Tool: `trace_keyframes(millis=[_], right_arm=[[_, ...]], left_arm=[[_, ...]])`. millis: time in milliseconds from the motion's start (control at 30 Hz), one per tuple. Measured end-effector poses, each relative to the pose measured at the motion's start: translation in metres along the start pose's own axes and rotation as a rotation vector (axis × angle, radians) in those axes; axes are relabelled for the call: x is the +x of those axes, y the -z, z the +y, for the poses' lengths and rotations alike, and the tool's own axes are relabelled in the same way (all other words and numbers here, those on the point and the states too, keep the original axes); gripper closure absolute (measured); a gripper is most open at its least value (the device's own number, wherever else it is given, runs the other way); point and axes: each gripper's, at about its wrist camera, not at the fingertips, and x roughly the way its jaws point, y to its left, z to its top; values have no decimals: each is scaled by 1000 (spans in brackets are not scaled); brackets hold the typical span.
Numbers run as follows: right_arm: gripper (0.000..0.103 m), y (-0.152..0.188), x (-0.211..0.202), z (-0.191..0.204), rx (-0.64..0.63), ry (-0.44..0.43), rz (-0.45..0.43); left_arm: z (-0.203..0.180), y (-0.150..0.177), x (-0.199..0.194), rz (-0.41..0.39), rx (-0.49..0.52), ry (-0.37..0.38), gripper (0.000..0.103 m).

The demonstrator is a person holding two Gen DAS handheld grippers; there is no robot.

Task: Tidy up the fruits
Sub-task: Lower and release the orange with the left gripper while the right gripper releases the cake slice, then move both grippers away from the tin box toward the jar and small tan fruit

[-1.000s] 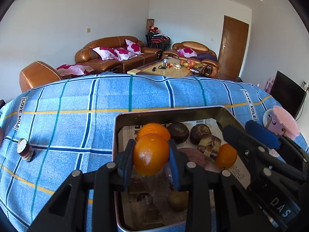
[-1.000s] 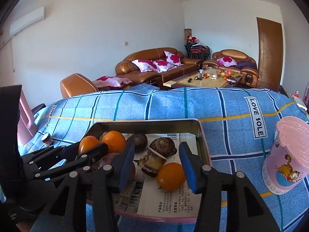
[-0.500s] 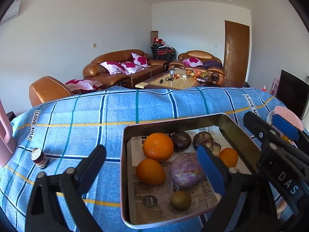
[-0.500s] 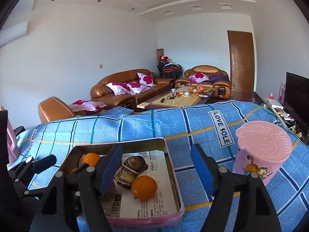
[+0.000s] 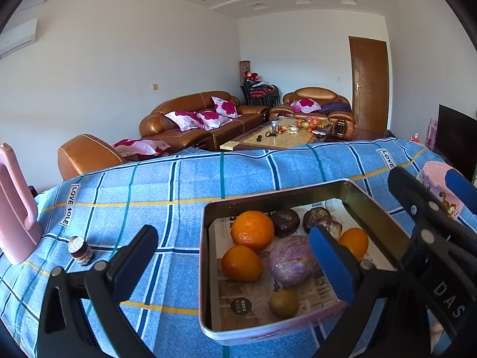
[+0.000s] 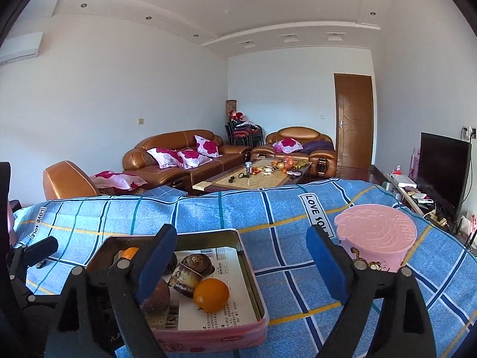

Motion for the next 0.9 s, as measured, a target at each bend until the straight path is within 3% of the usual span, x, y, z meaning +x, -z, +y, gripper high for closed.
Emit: trace_keyframes(millis=[600, 900], right_arm=[[13, 7, -13, 17, 23, 47, 42], [13, 12, -13, 51, 56, -1, 89]], left_arm=[[28, 11, -15, 12, -4, -29, 0], [64, 17, -16, 16, 24, -90, 0]])
